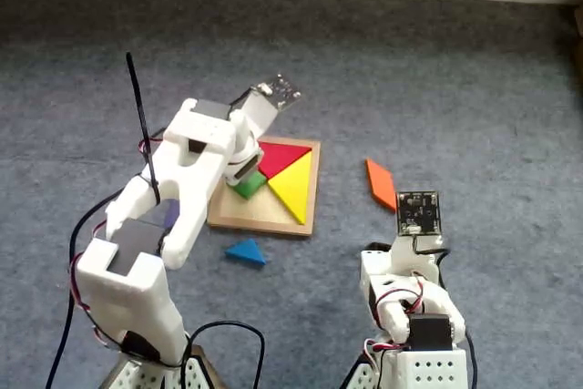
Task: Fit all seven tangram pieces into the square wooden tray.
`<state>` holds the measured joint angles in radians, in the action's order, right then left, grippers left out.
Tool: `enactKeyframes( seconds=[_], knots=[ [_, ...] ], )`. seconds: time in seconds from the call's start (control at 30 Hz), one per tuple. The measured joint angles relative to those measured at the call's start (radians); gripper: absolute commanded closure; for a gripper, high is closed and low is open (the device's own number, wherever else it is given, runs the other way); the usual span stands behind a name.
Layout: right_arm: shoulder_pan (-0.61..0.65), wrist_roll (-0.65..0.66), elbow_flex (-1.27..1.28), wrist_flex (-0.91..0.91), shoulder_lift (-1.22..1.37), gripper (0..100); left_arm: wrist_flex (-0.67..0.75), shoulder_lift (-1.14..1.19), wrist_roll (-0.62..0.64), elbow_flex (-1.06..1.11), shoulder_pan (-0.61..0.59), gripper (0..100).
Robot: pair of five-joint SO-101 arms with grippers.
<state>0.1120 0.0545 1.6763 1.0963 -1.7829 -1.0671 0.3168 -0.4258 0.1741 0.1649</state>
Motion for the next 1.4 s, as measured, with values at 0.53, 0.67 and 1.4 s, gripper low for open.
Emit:
enactKeyframes(
  seconds=[0.53,0.67,1.4],
  knots=[
    [0.000,0.000,0.000,0.000,0.000,97.2,-0.035,-0.005,0.002,-0.031,0.035,89],
    [0.000,0.000,0.000,0.000,0.000,97.2,-0.153,-0.089,0.000,-0.049,0.044,89],
    [0.000,0.000,0.000,0.000,0.000,97.2,-0.014,-0.419,0.051,0.358,-0.175,79]
  ],
)
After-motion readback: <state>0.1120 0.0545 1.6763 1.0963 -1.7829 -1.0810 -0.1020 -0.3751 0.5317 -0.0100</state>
